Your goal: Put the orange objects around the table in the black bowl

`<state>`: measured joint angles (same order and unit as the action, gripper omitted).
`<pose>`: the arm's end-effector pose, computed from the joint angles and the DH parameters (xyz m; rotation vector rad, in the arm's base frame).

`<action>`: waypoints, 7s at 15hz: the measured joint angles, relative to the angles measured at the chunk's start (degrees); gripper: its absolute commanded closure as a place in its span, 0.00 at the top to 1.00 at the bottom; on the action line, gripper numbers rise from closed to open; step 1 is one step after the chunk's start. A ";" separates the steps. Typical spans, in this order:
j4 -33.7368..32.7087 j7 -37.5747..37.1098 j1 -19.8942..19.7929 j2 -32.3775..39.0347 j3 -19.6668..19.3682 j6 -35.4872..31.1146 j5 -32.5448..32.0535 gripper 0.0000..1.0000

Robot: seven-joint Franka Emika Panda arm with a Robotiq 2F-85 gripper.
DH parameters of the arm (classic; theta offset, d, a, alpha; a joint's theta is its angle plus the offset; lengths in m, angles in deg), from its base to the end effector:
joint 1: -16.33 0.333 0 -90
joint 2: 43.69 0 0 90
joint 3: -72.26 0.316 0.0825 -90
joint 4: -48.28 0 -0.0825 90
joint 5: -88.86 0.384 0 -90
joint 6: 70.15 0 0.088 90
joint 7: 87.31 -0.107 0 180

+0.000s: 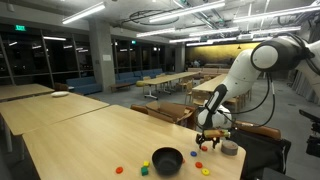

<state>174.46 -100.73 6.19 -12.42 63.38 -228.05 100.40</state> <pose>0.5137 -0.1898 0.1349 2.9313 -1.1190 0.0321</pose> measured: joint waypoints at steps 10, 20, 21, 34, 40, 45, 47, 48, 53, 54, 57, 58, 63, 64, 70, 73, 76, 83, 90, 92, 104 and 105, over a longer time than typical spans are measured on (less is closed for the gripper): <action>-1.85 0.03 -1.55 1.08 1.00 0.00 0.92 1.00; -2.29 0.11 -1.58 1.44 1.29 0.00 0.92 0.42; -2.50 0.12 -1.57 1.44 1.37 0.00 0.92 0.36; -3.00 0.21 0.29 0.48 1.23 2.36 0.24 0.25; -1.34 -1.03 5.63 -3.94 0.91 3.39 -1.31 0.25; 1.49 -3.01 10.20 -10.45 1.34 3.42 -2.74 0.25; 2.57 -4.52 12.26 -12.76 1.72 3.42 -3.82 0.25; 3.12 -5.37 13.37 -13.90 2.02 3.42 -4.34 0.25; 5.00 -9.77 18.04 -18.00 4.78 3.42 -6.83 0.25; 5.26 -10.31 18.74 -18.56 5.68 3.42 -6.83 0.25; 5.97 -11.68 20.23 -19.56 8.58 3.42 -6.83 0.25; 6.14 -12.10 20.61 -19.57 9.42 3.41 -6.83 0.25; 6.21 -14.02 22.71 -18.34 11.21 3.33 -6.86 0.25; 6.02 -14.25 23.01 -17.72 11.21 3.30 -6.95 0.25; 0.60 -15.90 23.40 -10.41 9.83 3.24 -9.92 0.25; -4.29 -15.90 23.42 -5.60 8.49 3.30 -10.05 0.26; -8.73 -15.89 23.49 -1.29 7.18 3.47 -10.05 0.73; -12.04 -15.80 25.15 1.35 4.65 4.08 -10.29 1.00; -9.47 -11.29 24.98 -5.83 7.31 6.45 -9.96 1.00; -7.36 -7.20 23.52 -8.73 10.43 8.79 -7.89 1.00; 10.94 4.62 22.41 -17.60 20.77 13.14 -0.67 1.00; 11.95 4.10 23.22 -17.44 20.95 12.15 -0.94 1.00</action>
<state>186.41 -96.64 29.41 -29.86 84.33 -215.90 99.46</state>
